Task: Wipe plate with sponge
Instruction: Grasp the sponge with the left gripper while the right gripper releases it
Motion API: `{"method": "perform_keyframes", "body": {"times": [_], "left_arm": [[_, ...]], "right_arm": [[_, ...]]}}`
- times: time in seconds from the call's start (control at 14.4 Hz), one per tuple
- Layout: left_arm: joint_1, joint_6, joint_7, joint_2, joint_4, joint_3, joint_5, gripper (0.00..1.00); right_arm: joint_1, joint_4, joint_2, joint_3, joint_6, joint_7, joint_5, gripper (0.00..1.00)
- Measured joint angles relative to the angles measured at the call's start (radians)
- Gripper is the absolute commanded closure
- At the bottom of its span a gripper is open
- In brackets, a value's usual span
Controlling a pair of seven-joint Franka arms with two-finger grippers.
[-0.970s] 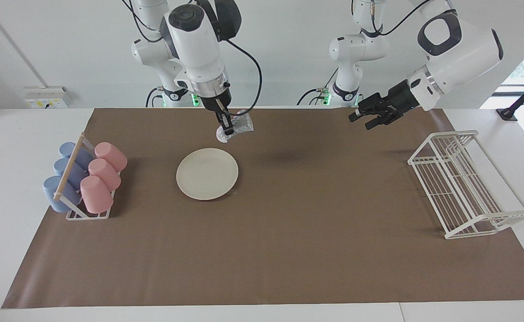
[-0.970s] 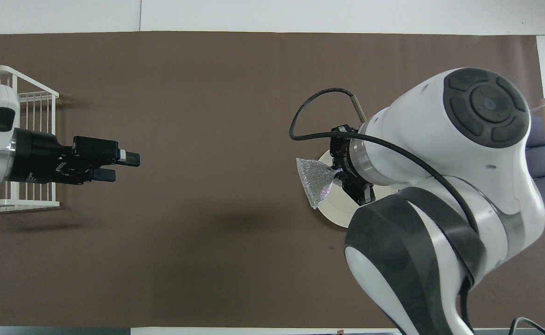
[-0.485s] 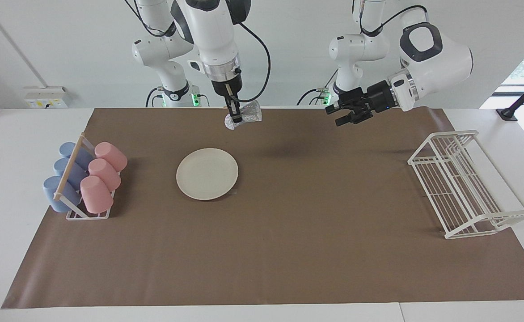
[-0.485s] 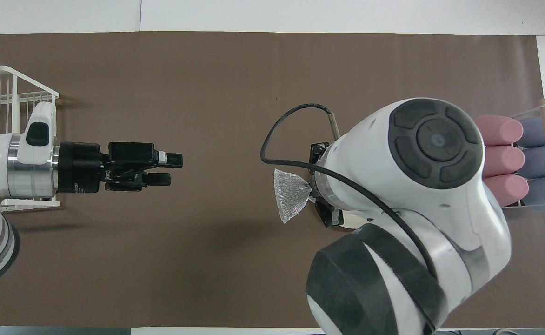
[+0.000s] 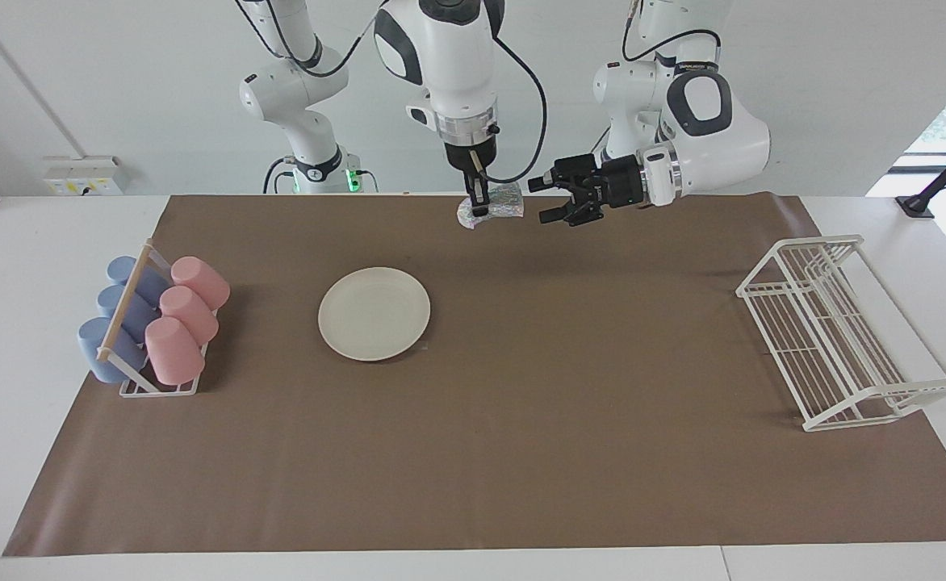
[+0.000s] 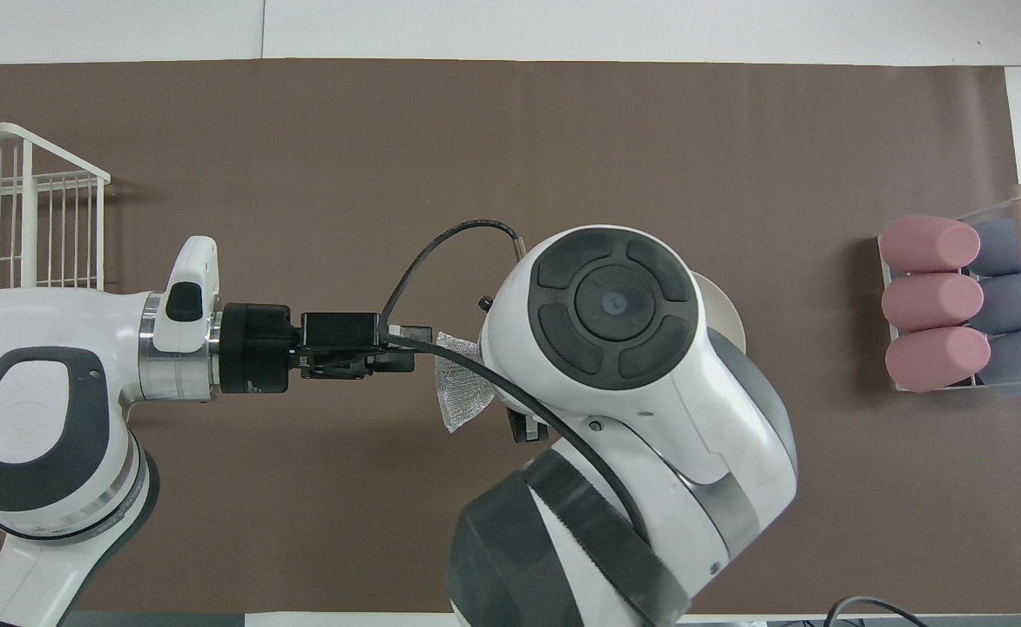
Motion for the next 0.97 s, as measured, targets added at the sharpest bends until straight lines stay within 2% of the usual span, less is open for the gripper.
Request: {"method": "perform_keyframes", "body": {"times": [0.14, 0.21, 0.28, 0.42, 0.48, 0.55, 0.62, 0.97], "left_arm": [[-0.018, 0.017, 0.003, 0.0, -0.002, 0.0, -0.001, 0.01], [-0.025, 0.025, 0.003, 0.0, -0.003, 0.0, -0.001, 0.1], [-0.031, 0.033, 0.004, 0.0, -0.003, 0.0, -0.001, 0.28], [-0.036, 0.036, 0.006, 0.0, -0.004, -0.001, -0.001, 0.52], [-0.036, 0.036, 0.01, 0.0, -0.004, 0.0, -0.001, 0.71], [-0.036, 0.036, 0.015, 0.0, -0.004, 0.0, -0.001, 0.97], [-0.036, 0.036, 0.018, 0.0, -0.006, 0.0, -0.001, 1.0], [-0.036, 0.036, 0.021, 0.0, -0.014, 0.001, -0.001, 1.0]], "right_arm": [[0.005, 0.02, 0.019, 0.0, 0.0, 0.002, -0.002, 1.0], [0.005, 0.026, 0.023, 0.0, 0.0, 0.002, -0.003, 1.0], [0.005, 0.029, 0.026, 0.0, 0.0, 0.002, -0.004, 1.0], [0.005, 0.031, 0.026, 0.0, 0.0, 0.002, -0.009, 1.0], [0.005, 0.032, 0.026, 0.0, 0.0, 0.002, -0.01, 1.0], [0.005, 0.033, 0.026, 0.0, 0.0, 0.002, -0.011, 1.0], [0.005, 0.033, 0.026, 0.0, 0.0, 0.002, -0.011, 1.0], [0.005, 0.035, 0.026, 0.0, 0.0, 0.002, -0.013, 1.0]]}}
